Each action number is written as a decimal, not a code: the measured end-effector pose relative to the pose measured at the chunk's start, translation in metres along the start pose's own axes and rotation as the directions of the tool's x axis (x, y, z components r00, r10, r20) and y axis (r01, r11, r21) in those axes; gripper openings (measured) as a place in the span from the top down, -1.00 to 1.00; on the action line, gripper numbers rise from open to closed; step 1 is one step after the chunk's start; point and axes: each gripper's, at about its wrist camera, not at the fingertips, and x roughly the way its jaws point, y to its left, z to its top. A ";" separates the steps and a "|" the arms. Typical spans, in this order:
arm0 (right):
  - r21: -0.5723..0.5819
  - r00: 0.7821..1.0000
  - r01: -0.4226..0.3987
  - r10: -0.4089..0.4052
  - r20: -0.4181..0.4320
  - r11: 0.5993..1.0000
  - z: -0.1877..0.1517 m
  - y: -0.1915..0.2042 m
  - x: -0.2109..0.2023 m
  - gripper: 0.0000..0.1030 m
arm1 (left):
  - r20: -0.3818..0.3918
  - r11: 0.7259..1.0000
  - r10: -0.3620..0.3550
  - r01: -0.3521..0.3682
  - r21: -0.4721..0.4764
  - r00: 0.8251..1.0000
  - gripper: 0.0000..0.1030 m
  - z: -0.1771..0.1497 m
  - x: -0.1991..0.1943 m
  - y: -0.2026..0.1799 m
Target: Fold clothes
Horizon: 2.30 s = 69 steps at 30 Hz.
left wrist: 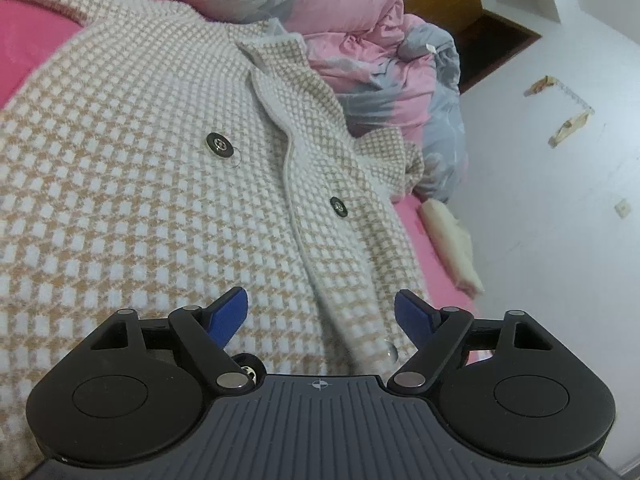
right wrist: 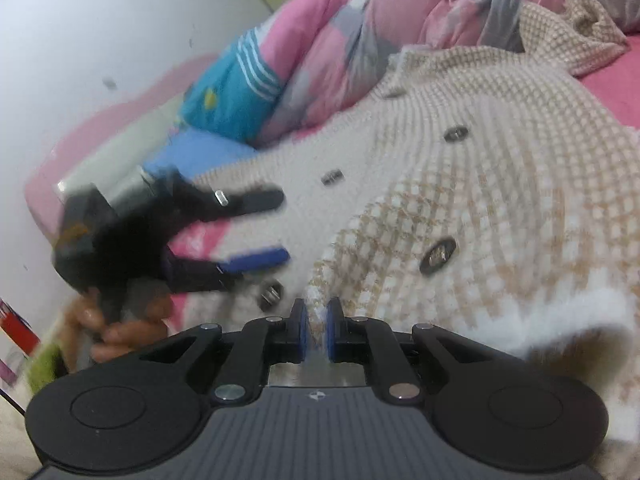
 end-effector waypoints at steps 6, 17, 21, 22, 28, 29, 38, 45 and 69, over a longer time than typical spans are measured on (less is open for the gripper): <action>0.086 0.997 -0.034 0.040 -0.065 0.996 -0.007 -0.007 0.016 0.60 | -0.008 0.998 0.042 -0.041 0.041 0.999 -0.28 -0.003 0.002 -0.001; 0.265 0.986 -0.105 0.135 -0.097 0.958 -0.038 -0.043 -0.037 0.18 | -0.060 0.961 0.127 -0.108 0.253 0.990 -0.14 -0.015 0.002 -0.017; 0.404 0.997 -0.053 0.071 -0.030 0.913 -0.042 -0.077 -0.061 0.17 | -0.082 0.945 0.142 -0.110 0.309 0.987 -0.14 -0.024 -0.005 -0.021; 0.429 0.997 -0.051 0.068 -0.024 0.902 -0.044 -0.082 -0.061 0.17 | -0.080 0.943 0.142 -0.110 0.314 0.987 -0.14 -0.026 -0.007 -0.021; 0.595 0.996 -0.077 0.088 0.011 0.800 -0.057 -0.101 -0.026 0.16 | -0.075 0.954 0.073 -0.048 0.294 0.995 -0.14 -0.033 -0.024 -0.025; 0.613 0.995 -0.094 0.100 0.023 0.784 -0.059 -0.104 -0.022 0.16 | -0.084 0.956 0.052 -0.025 0.293 0.995 -0.14 -0.035 -0.027 -0.026; 0.677 0.971 -0.233 0.200 0.128 0.699 -0.072 -0.108 -0.005 0.69 | -0.175 0.958 -0.012 0.062 0.282 0.984 -0.16 -0.063 -0.024 -0.025; 0.705 0.950 -0.310 0.228 0.211 0.638 -0.072 -0.114 -0.008 0.93 | -0.176 0.979 -0.122 0.147 0.139 0.977 -0.16 -0.065 -0.007 -0.011; 0.491 0.999 0.007 0.017 -0.046 0.871 -0.053 -0.080 0.005 0.90 | -0.142 0.992 -0.097 0.107 0.065 0.985 0.67 -0.051 -0.012 0.006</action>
